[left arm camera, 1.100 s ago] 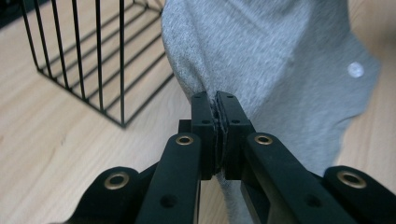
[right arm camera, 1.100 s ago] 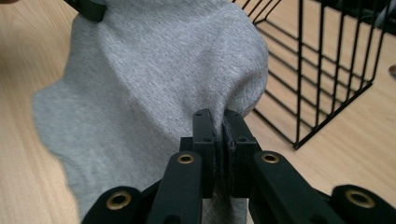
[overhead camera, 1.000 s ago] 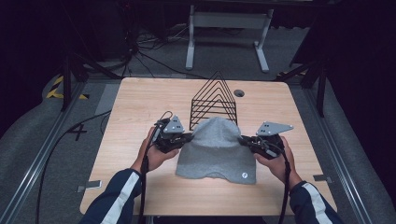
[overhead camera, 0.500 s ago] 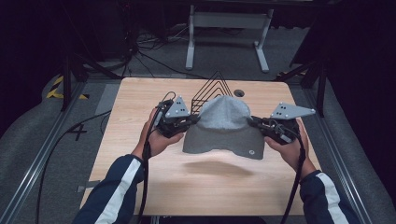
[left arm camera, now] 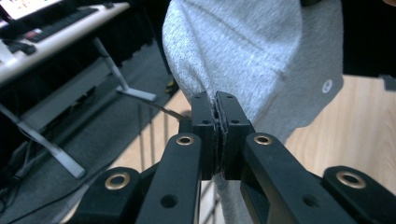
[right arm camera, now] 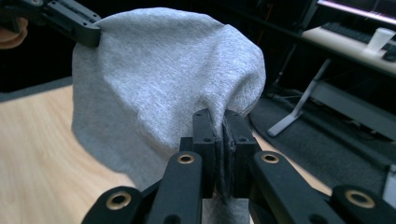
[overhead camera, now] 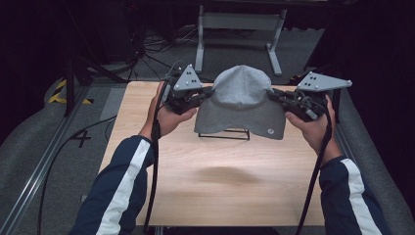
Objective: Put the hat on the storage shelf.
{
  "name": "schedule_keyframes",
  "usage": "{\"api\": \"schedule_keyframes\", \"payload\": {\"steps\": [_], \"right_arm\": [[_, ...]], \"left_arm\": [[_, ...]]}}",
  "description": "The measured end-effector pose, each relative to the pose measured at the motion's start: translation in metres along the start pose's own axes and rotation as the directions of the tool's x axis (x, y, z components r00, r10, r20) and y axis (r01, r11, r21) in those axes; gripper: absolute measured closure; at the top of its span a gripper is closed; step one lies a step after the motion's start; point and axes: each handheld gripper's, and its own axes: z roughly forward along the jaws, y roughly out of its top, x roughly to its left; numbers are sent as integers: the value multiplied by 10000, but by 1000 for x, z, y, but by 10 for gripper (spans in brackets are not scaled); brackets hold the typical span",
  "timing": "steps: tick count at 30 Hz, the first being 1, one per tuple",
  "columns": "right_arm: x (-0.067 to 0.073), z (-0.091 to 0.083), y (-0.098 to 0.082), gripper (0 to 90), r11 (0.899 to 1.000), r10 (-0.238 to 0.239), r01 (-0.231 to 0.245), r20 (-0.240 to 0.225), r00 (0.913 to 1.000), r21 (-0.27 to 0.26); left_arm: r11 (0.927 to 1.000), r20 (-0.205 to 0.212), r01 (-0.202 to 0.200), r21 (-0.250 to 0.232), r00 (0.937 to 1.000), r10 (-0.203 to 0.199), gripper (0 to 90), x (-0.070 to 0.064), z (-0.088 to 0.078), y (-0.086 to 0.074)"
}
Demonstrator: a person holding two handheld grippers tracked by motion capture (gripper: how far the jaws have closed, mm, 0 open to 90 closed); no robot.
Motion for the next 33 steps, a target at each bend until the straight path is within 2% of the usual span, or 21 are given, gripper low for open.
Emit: {"api": "schedule_keyframes", "payload": {"steps": [1,3,6,11,15,18,22,29,33], "right_arm": [[-2,-1,5,853,10000,-3,3,54,10000,-64],[-6,0,14,852,9999,-48,50,223,9997,-125],[-11,3,26,852,9997,-114,121,328,9994,-200],[-19,14,41,852,9995,-175,191,582,9982,-270],[-28,23,47,853,9995,38,-17,646,9979,-323],[-34,32,50,853,9997,61,-43,775,9970,-228],[-37,39,51,852,9996,77,-58,672,9977,-287],[-39,54,47,852,9999,26,-18,593,9982,-133],[-37,64,42,852,10000,-27,29,539,9985,-32]], "left_arm": [[9999,-159,98,-93,9998,-99,874,7,-1,7],[9998,-284,143,-162,9995,-147,873,15,-2,13],[9989,-455,413,-236,9981,-424,873,25,-4,22],[9990,-788,425,-167,9959,-437,873,41,2,38],[9992,-968,399,-26,9945,-400,873,51,9,45],[9986,-1035,523,78,9933,-512,873,60,16,46],[9978,-1102,645,180,9920,-622,874,67,24,43],[9952,-984,924,331,9912,-888,873,75,35,31],[9904,-915,1355,262,9869,-1326,874,78,42,20]]}}
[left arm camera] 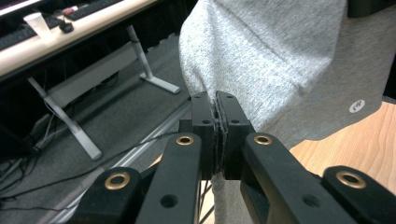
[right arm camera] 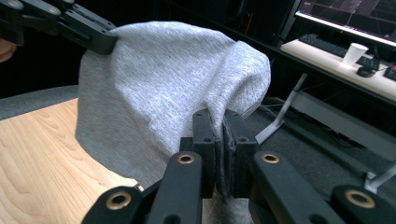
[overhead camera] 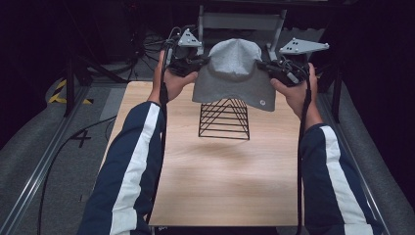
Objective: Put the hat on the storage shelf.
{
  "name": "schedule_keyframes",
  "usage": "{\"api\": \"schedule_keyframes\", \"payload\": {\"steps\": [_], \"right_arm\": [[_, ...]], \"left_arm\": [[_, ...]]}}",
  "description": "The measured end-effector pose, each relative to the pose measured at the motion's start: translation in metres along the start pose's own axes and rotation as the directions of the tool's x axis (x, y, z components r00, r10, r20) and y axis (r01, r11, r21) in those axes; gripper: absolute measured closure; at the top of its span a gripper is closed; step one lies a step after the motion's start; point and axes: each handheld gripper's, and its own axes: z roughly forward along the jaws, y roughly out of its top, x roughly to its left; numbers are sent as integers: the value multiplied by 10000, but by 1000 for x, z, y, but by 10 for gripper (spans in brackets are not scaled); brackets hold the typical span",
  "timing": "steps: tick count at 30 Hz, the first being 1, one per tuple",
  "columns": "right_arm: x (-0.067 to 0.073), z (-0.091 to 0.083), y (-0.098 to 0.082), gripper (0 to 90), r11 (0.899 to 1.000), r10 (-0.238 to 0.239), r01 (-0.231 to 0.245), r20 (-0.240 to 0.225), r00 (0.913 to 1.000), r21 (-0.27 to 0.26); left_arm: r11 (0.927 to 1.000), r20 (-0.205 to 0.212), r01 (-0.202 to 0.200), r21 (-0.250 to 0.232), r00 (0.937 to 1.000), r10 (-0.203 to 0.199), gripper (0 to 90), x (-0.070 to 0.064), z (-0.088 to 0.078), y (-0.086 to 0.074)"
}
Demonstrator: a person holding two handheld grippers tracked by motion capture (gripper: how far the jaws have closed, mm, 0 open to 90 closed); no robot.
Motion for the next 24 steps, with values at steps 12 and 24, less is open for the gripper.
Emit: {"api": "schedule_keyframes", "payload": {"steps": [12,24], "right_arm": [[10,-4,-6,852,9998,-193,196,-443,9988,52],[23,-16,-5,852,9983,-479,456,-661,9967,-361]], "left_arm": [[9995,359,8,-326,9994,4,873,-6,-17,-13],[9976,720,-340,-611,9967,384,873,-19,-34,-15]]}}
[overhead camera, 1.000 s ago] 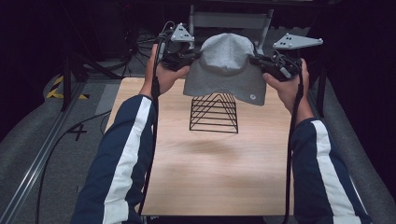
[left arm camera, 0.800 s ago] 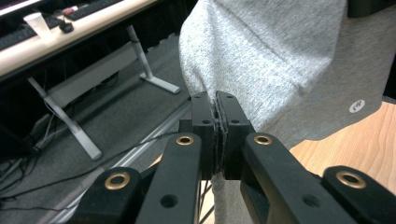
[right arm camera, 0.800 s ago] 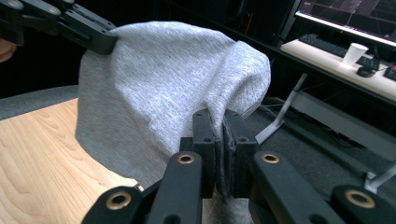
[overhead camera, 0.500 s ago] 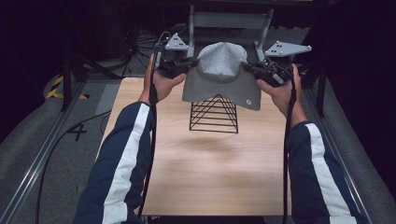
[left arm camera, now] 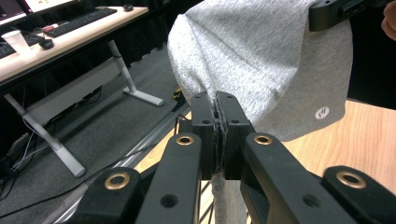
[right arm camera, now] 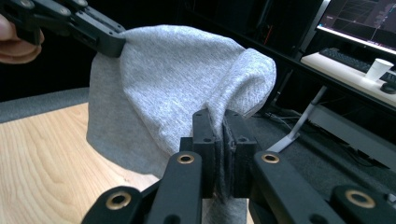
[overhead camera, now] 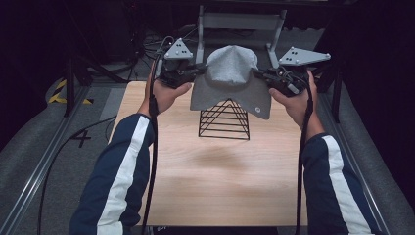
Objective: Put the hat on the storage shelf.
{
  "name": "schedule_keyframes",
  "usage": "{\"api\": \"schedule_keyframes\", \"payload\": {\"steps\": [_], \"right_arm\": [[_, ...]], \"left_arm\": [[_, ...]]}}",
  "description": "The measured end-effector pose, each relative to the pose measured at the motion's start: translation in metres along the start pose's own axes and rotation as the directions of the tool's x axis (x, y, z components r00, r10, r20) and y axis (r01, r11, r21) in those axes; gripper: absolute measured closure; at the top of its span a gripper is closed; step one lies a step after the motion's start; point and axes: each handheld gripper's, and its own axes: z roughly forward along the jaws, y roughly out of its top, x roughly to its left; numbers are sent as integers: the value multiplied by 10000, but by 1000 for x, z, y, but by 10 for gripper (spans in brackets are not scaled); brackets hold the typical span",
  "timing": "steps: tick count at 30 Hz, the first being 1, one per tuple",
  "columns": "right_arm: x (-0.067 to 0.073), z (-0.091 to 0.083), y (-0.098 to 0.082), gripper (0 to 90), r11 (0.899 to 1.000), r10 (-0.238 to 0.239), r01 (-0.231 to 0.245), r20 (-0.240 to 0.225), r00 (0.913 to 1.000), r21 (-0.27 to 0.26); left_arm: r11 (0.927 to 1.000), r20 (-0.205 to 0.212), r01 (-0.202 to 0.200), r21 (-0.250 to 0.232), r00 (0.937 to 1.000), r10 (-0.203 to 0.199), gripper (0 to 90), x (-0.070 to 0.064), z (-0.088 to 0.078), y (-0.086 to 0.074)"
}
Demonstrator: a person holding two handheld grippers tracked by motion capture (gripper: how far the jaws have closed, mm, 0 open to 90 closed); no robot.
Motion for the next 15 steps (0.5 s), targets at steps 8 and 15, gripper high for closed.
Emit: {"api": "schedule_keyframes", "payload": {"steps": [8,15], "right_arm": [[1,9,-18,851,9994,206,-204,-85,9998,281],[5,17,-41,851,9980,272,-254,-307,9992,587]], "left_arm": [[9991,70,176,375,9998,-178,872,0,15,-22],[9981,145,284,554,9995,-293,871,-2,27,-40]]}}
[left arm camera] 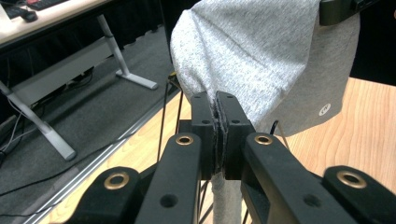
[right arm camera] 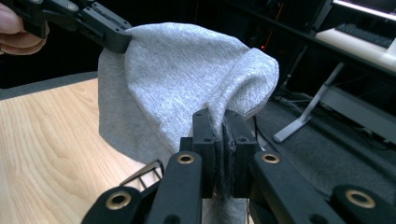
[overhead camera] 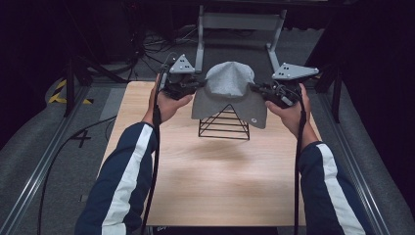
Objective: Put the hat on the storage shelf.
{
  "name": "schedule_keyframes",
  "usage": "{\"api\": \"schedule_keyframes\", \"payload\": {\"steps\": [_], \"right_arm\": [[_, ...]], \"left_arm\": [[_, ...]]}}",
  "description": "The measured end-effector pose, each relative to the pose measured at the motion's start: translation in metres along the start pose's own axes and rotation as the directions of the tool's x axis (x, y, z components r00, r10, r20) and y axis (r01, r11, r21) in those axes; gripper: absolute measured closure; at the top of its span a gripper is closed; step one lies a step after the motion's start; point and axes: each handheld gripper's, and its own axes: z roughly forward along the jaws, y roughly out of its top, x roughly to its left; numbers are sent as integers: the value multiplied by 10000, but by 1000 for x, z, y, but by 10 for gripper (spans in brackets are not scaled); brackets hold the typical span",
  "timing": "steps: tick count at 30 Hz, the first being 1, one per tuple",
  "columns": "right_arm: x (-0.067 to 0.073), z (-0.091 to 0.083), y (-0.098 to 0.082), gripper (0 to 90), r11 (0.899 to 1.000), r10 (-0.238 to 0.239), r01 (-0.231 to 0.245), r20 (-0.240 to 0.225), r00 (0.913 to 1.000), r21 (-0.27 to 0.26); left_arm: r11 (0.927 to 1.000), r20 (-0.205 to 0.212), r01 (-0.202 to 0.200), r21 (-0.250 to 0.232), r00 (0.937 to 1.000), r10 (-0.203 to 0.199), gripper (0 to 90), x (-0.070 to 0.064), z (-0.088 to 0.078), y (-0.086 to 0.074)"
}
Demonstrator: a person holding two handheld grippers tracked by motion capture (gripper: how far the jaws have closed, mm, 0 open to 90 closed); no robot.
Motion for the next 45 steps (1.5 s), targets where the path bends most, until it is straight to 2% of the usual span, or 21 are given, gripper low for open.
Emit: {"api": "schedule_keyframes", "payload": {"steps": [5,10,14,17,21,24,26,31,35,38,39,41,45], "right_arm": [[-1,4,-11,851,9998,121,-121,-20,9999,135],[0,6,-24,851,9994,258,-255,-125,9996,231],[0,8,-37,850,9990,393,-388,-261,9989,215],[-1,9,-46,850,9982,591,-587,-297,9978,154],[1,16,-57,850,9973,653,-642,-288,9975,359],[2,20,-64,850,9964,696,-681,-298,9971,497],[3,26,-70,850,9953,770,-751,-280,9966,608],[5,36,-78,850,9928,840,-814,-262,9961,883],[5,42,-85,850,9910,964,-936,-246,9950,961],[6,47,-93,849,9882,1023,-988,-243,9945,1170],[6,48,-95,849,9875,1020,-980,-268,9944,1237],[7,50,-98,848,9859,1017,-973,-254,9945,1361],[8,55,-105,848,9820,1127,-1076,-244,9933,1552]], "left_arm": [[10000,15,-69,31,10000,69,869,-3,5,-7],[9999,127,67,-117,9999,-65,867,-7,13,-21],[9999,154,19,-125,9999,-17,867,-11,19,-31],[9997,187,180,-178,9997,-177,868,-12,24,-39],[10000,139,40,72,9999,-41,868,-14,30,-48],[9996,194,224,194,9996,-228,868,-14,34,-56],[9994,180,192,290,9996,-198,869,-13,37,-59],[9976,-53,275,631,9996,-272,870,-11,44,-71],[9957,4,412,829,9991,-414,868,-11,49,-83],[9943,-18,410,987,9992,-410,867,-12,52,-89],[9928,15,292,1165,9996,-296,866,-13,54,-92],[9912,28,231,1300,9997,-237,866,-14,56,-94],[9890,122,366,1432,9992,-388,865,-17,61,-98]]}}
